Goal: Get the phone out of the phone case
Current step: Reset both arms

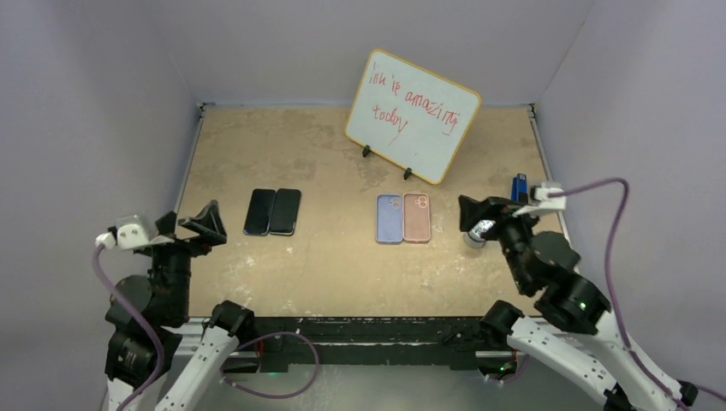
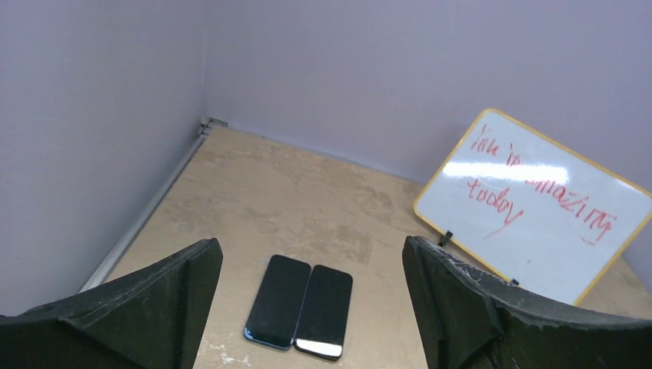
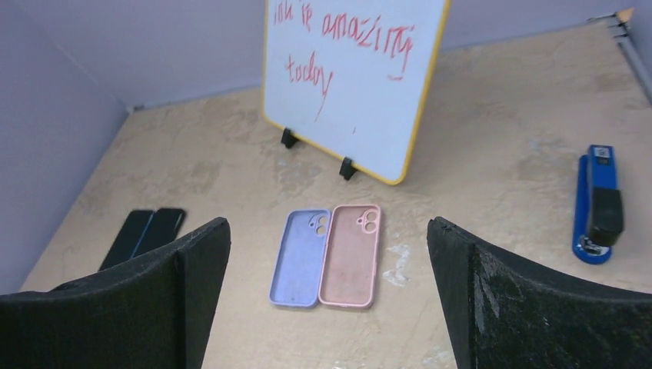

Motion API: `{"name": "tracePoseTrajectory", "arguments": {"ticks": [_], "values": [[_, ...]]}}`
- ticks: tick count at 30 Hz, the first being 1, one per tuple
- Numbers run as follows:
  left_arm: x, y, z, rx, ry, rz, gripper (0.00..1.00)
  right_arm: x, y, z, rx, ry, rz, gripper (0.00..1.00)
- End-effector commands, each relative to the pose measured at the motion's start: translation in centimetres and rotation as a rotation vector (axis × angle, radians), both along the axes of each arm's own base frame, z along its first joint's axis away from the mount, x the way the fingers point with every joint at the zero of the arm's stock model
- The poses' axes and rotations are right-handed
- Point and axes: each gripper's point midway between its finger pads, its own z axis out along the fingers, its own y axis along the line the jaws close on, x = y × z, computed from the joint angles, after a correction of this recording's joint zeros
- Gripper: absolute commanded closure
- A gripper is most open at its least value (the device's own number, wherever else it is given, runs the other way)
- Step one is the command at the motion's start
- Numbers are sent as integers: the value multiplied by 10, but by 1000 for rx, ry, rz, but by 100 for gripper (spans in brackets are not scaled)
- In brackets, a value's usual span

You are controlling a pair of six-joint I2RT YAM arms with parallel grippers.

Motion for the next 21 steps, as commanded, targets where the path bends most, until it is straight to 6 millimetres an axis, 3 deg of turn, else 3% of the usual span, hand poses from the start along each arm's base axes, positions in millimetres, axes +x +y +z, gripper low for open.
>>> {"name": "tracePoseTrajectory", "arguments": {"ticks": [1, 5, 9, 21], "values": [[-15, 27, 2, 28, -69, 115, 9, -17, -47, -2, -47, -36, -125, 1], [-10, 26, -17, 29, -77, 123, 10, -25, -62, -1, -35, -69, -151, 1], [-2, 25, -31, 36, -64, 133, 10, -25, -61, 1, -24, -95, -140, 1], [6, 19, -41, 52, -44, 114, 10, -28, -68, 3, -43, -104, -156, 1]]}}
